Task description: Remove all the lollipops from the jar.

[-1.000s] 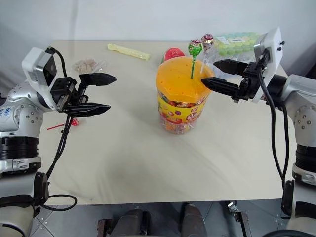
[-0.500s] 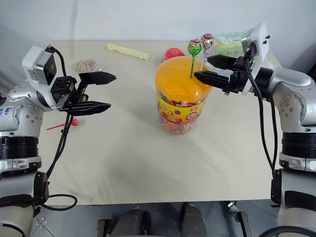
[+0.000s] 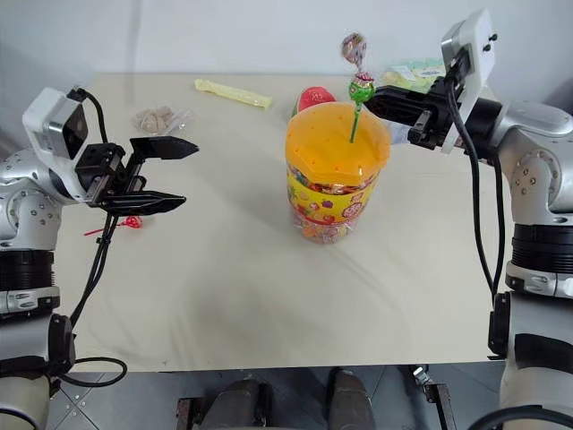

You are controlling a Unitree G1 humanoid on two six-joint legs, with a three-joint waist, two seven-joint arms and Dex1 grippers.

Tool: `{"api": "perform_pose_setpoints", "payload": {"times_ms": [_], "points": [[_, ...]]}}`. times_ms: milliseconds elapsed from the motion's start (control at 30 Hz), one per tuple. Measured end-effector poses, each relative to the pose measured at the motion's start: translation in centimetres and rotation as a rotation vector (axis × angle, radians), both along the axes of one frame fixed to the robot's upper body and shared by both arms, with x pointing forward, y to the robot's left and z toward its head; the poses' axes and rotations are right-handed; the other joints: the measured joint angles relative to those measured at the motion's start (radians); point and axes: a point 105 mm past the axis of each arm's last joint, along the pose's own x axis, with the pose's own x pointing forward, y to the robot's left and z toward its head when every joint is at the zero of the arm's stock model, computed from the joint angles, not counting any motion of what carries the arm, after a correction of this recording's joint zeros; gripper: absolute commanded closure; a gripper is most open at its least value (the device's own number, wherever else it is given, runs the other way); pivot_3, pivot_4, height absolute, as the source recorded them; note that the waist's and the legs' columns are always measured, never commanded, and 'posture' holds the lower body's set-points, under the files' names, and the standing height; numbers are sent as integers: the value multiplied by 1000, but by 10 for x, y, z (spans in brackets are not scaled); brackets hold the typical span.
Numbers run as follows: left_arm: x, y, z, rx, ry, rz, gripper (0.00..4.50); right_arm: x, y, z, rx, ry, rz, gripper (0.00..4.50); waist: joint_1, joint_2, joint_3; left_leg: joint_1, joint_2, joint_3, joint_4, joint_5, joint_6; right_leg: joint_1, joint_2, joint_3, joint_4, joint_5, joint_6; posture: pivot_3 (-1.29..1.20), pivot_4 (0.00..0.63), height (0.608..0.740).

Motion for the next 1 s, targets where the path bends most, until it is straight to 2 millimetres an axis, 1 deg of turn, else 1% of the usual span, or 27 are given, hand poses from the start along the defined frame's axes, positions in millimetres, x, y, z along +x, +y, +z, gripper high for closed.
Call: {"api": "perform_pose_setpoints", "payload": {"times_ms": [133, 200, 333, 433, 500, 567, 667, 767, 900, 967, 1000], "points": [[2, -1, 4, -4, -5, -2, 0, -2, -1, 16, 9, -48, -15, 4471, -2, 0, 0, 0, 0, 0, 0, 0, 0, 0, 0, 0, 0, 0, 0, 0, 150, 740], [4, -1, 4, -3, -1, -2, 0, -5, -8, 24, 9, -72, -41, 4471, -1, 0, 0, 0, 0, 0, 0, 0, 0, 0, 0, 0, 0, 0, 0, 0, 150, 740], [7, -3, 5, -4, 1, -4, 0, -10, -28, 34, -1, -104, -120, 4471, 1, 0, 0, -1, 0, 0, 0, 0, 0, -1, 0, 0, -1, 0, 0, 0, 150, 740], [9, -3, 4, -5, 4, -5, 0, -14, -49, 32, -21, -89, -201, 4471, 0, 0, 0, -1, 0, 0, -1, 0, 0, -1, 0, 0, -1, 0, 0, 0, 150, 740], [9, -6, 4, -2, 1, -13, 0, -18, -61, 25, -51, -62, -252, 4471, 0, 0, 0, -1, 0, 0, -1, 0, 0, -1, 0, 0, -1, 0, 0, 0, 150, 740], [9, -7, 3, 5, 3, -18, 0, -27, -85, 3, -110, 16, -348, 4471, 9, 0, 0, -2, 0, 0, -1, 0, 0, -1, 0, -1, -2, 0, 0, 0, 150, 740], [8, 0, -1, 15, 23, 2, 0, -42, -118, -41, -176, 224, -483, 4471, 11, 1, 0, -5, 0, 0, 0, -1, 1, -2, 0, -1, -4, 1, 1, 0, 150, 740], [4, 5, -9, 24, 56, 8, 0, -58, -132, -79, -200, 370, -569, 4471, 7, 1, 0, -5, 0, 0, 0, -1, 1, -3, 0, -1, -3, 1, 1, 0, 150, 740], [-5, 8, -19, 50, 86, 1, 0, -71, -159, -140, -194, 583, -764, 4471, 8, 1, 0, -5, 0, 0, 1, -1, 1, -3, 0, -1, -3, 1, 1, 0, 150, 740], [-9, 7, -19, 49, 88, -15, 0, -70, -171, -158, -179, 613, -870, 4471, 7, 1, 0, -5, 0, 0, 1, 0, 1, -3, 0, 0, -2, 1, 1, 0, 150, 740], [-11, 6, -19, 47, 85, -24, 0, -70, -177, -162, -174, 620, -911, 4471, 6, 1, 0, -5, 0, 0, 1, 0, 1, -3, 0, 0, -2, 1, 1, 0, 150, 740]]}}
